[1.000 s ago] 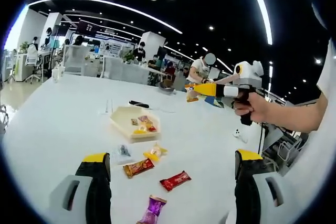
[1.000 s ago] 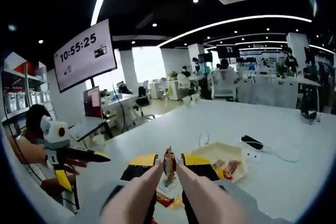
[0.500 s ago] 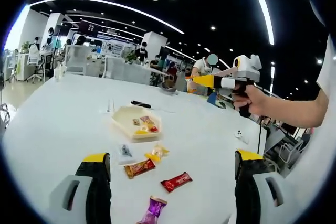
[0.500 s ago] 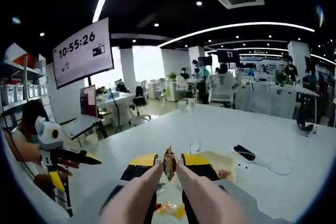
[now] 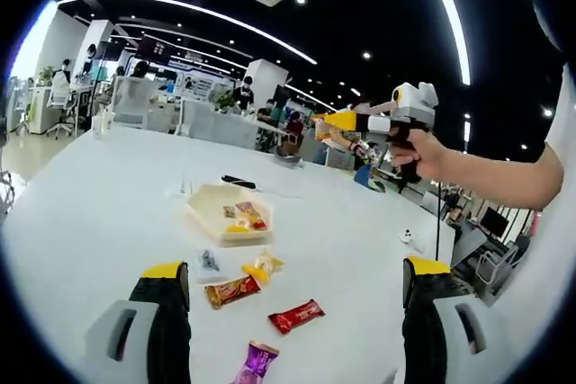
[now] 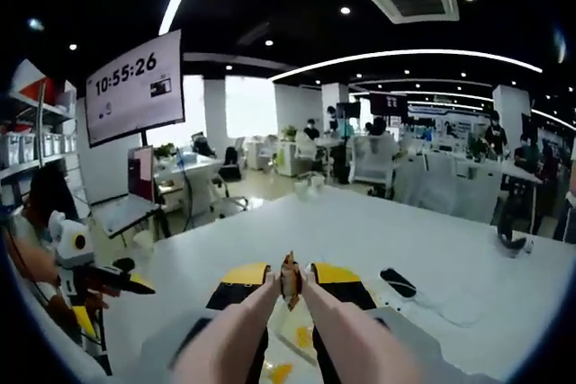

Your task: Place the target food into the container with the food tongs after gripping and lifting it, then release it inside without dropping or visibly crushing the food.

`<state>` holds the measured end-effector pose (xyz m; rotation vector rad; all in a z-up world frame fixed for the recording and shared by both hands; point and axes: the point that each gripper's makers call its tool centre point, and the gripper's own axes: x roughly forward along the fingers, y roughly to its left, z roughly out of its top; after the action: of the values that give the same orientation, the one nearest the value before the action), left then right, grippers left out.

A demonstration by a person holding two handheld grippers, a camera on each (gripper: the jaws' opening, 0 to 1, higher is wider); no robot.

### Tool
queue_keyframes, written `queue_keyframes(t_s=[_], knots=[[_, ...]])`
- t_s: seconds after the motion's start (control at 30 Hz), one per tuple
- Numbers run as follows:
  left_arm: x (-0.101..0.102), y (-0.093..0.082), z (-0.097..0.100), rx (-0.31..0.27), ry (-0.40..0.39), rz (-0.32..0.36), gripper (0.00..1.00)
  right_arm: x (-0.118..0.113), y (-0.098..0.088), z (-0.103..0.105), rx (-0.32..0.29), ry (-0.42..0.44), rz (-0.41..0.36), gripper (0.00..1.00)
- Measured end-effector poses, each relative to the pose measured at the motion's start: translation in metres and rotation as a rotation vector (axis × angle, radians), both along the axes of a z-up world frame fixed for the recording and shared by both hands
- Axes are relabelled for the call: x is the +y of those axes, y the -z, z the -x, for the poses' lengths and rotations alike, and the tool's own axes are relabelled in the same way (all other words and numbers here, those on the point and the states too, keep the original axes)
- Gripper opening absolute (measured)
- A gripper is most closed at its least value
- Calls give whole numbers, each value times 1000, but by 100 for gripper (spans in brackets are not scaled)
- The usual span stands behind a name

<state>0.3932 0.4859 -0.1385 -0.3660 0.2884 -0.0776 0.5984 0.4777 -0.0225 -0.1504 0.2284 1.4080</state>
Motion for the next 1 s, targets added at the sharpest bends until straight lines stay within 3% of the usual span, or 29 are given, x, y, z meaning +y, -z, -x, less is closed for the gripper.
queue_keyframes(t_s=[0.1, 0.23, 0.33, 0.4, 0.5, 0.6, 0.7, 0.83, 1.0], knots=[[-3, -12, -5, -18, 23, -39, 99, 8, -6, -7, -43, -11, 15, 16], [6, -18, -11, -48, -1, -28, 99, 15, -10, -18, -60, -11, 17, 16], [11, -18, -14, -31, -3, -32, 99, 17, -5, -27, -23, 4, 13, 16], [19, -28, -9, -48, -20, -61, 99, 20, -1, -31, -34, 1, 26, 16], [30, -36, -7, -72, -57, -44, 99, 26, 0, -35, -33, -1, 28, 16], [32, -33, -9, -68, -53, -50, 99, 31, -2, -37, -37, -2, 26, 17], [31, -25, -8, -24, -22, -74, 99, 34, -1, -43, -41, 2, 33, 17], [35, -32, 0, -37, -37, -97, 99, 43, 4, -51, -57, -1, 50, 17], [38, -26, 9, -15, -58, -87, 99, 51, 5, -69, -12, 25, 30, 17]])
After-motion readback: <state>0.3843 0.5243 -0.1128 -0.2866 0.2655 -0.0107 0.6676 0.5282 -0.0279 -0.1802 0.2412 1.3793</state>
